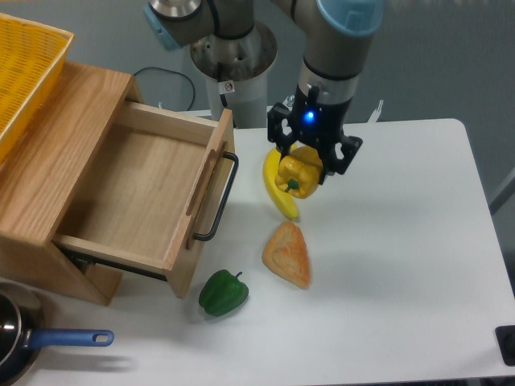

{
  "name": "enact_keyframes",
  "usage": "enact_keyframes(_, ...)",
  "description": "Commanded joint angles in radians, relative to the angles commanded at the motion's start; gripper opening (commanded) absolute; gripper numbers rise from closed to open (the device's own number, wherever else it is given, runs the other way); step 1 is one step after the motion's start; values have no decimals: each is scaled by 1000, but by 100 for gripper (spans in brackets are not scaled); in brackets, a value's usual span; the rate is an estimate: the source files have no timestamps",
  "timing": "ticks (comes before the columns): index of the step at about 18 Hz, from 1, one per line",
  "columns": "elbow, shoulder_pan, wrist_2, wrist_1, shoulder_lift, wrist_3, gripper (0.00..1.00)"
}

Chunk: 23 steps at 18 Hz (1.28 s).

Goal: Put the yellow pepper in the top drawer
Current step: 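Carry the yellow pepper over the banana toward the open drawer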

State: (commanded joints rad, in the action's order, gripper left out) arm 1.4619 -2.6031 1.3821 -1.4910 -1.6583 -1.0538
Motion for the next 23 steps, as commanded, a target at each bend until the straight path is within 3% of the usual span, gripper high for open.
enact_keyframes(5,2,14,0,-21,35,43,30)
enact_keyframes(12,2,144,0,-23,51,222,30)
enact_keyframes(23,0,268,-3,-18,91,416,30)
